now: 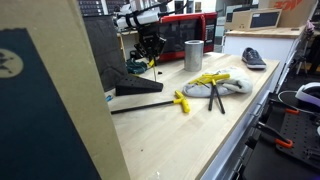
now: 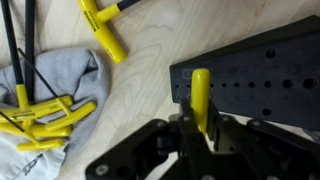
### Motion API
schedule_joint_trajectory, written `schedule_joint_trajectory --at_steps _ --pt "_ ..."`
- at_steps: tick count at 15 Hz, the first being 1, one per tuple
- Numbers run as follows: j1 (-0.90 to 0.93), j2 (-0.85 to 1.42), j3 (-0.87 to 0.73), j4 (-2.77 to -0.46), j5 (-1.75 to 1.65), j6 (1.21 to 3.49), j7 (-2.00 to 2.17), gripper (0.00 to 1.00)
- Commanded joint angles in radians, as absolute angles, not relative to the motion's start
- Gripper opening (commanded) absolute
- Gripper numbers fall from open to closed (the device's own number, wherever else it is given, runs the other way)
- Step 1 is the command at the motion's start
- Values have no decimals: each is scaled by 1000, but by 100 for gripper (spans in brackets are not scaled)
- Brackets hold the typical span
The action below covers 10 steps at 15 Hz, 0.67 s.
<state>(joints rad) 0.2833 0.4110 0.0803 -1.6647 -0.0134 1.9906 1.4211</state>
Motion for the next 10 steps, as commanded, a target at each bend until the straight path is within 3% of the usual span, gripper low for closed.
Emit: schedule_joint_trajectory --at_steps 1,10 --pt "282 370 73 -1719 -25 2035 1437 4" --pt "275 369 72 -1741 -12 2082 1441 4"
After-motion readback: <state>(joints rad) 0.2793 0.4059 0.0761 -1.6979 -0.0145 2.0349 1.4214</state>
